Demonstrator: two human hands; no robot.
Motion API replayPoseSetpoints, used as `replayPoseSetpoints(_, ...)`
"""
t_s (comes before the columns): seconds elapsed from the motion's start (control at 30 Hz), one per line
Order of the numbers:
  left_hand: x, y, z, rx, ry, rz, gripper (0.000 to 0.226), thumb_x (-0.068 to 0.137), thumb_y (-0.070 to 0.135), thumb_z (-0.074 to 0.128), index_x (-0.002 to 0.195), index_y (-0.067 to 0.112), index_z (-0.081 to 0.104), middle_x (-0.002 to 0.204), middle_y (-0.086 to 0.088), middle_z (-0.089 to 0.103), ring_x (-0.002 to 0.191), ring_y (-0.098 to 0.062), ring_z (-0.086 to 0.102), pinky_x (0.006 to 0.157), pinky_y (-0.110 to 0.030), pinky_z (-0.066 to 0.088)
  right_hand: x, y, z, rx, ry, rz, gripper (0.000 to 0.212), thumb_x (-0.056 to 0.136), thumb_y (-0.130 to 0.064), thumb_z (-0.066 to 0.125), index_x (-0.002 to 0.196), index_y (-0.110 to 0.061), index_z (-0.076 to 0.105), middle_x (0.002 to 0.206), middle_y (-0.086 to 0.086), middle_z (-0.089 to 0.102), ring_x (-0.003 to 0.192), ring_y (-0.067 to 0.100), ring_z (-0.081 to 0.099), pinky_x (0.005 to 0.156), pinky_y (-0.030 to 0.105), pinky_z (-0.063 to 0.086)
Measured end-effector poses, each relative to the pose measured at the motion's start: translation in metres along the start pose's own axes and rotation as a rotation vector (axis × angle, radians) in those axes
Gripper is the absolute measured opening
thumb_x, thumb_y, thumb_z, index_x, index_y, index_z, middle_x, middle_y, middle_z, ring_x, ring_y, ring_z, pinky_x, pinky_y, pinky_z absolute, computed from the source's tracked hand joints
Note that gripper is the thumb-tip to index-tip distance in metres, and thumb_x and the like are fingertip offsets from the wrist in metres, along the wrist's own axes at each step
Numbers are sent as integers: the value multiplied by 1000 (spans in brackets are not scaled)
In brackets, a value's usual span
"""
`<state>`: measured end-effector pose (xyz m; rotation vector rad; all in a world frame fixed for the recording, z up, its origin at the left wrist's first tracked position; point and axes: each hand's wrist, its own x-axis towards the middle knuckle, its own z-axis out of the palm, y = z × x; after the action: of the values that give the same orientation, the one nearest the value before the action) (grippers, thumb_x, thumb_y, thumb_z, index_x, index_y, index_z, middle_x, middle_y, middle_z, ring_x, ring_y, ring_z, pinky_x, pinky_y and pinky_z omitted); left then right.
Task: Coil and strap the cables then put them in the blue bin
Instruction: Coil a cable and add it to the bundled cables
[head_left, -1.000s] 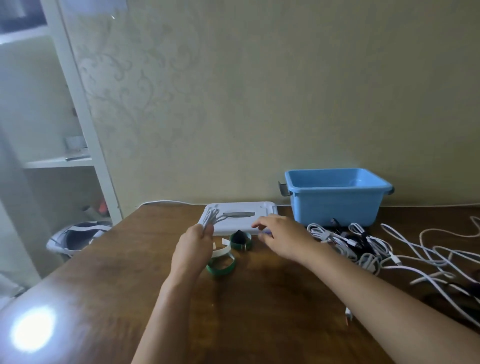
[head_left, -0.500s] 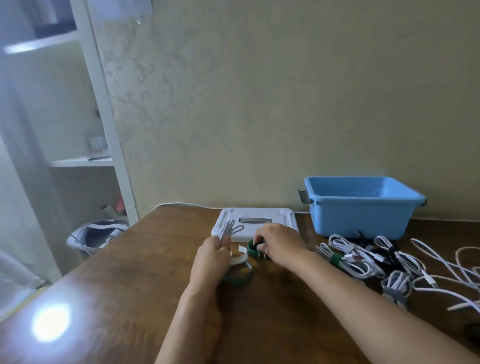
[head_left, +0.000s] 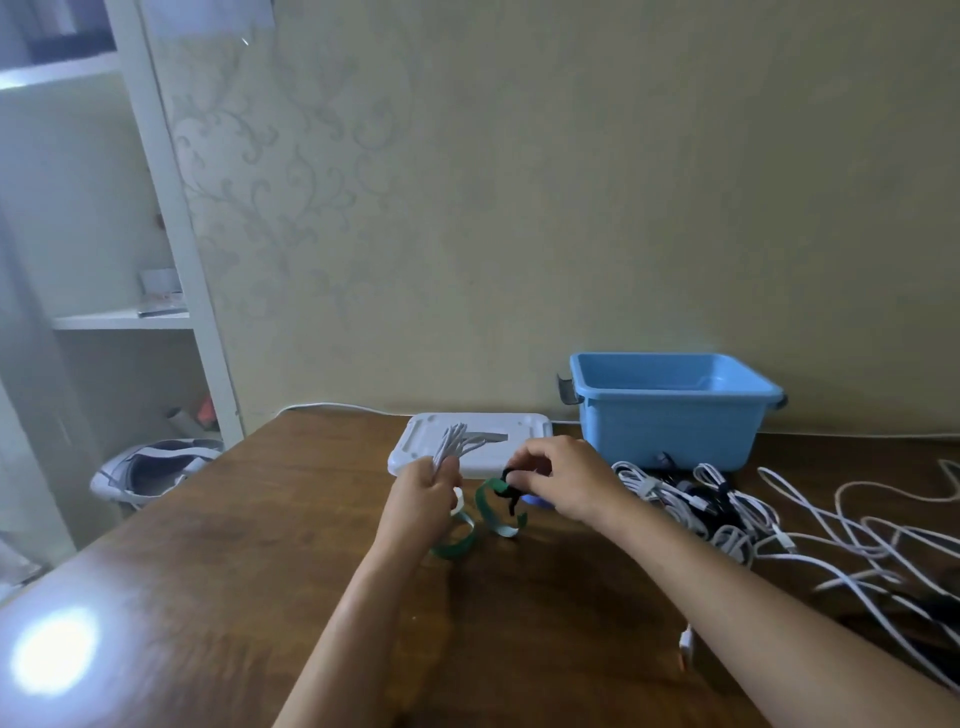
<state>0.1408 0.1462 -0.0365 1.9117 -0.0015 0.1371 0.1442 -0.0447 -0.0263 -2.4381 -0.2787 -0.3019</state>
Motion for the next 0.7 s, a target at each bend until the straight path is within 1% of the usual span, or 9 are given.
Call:
replayPoseSetpoints(0.1,-1,5,2,-27,-6,18,34,104,33,47,90,9,67,65,-3,54,58,-20,51,56,-35,47,-5,-2,3,-43,27,-3,4,91,-35,74,93,-35,71,87,-17,71,85,4,67,79,30,54)
replayPoseSetpoints(0.2,-5,9,4,-19,-57,8,35,104,33,47,98,6,67,65,-3,52,59,-19,48,57,-32,41,-5,-5,6,39,48,-10,11,92,-29,75,88,-37,68,86,-16,72,82,2,67,74,24,51)
replayPoseSetpoints(0.3,-5,6,8,21,-107,30,37,103,32,49,90,2,64,61,-3,50,54,-19,44,61,-35,37,-6,-8,8,131,62,-24,17,90,-26,77,83,-38,68,76,-20,70,72,-3,65,67,16,46)
replayPoseSetpoints(0.37,-4,2,9,59,-120,44,38,103,35,50,78,8,59,59,-3,49,55,-20,43,63,-36,36,-7,-7,8,154,96,-30,14,90,-25,77,84,-36,70,74,-19,70,72,-1,67,68,19,51)
replayPoseSetpoints(0.4,-2,1,9,75,-117,48,39,103,36,50,74,10,57,60,-4,48,56,-21,43,63,-37,35,-8,-6,8,168,113,-31,11,90,-25,77,86,-34,72,75,-17,71,74,3,69,70,24,56)
replayPoseSetpoints(0.47,1,-2,10,110,-102,57,40,103,38,49,73,12,54,59,-3,49,57,-21,44,62,-36,36,-9,-4,5,202,121,-8,6,91,-25,76,88,-30,74,80,-12,74,80,10,72,74,32,61)
replayPoseSetpoints(0.5,2,-3,11,151,-97,70,40,103,39,48,73,12,54,59,-2,50,57,-21,46,61,-33,37,-10,-3,4,210,122,4,4,91,-25,76,90,-28,75,82,-10,75,80,11,72,74,32,61)
replayPoseSetpoints(0.6,3,-4,13,322,-71,130,39,103,37,47,73,13,52,62,-1,53,58,-17,47,53,-31,33,-12,3,-1,202,140,31,4,92,-19,75,90,-23,75,85,-7,75,76,4,69,63,14,53)
replayPoseSetpoints(0.7,3,-3,13,330,-62,130,37,104,37,46,77,13,54,64,-1,54,59,-16,50,52,-30,34,-15,9,-10,202,174,57,3,92,-18,74,91,-21,74,80,-15,72,69,-10,65,61,5,45)
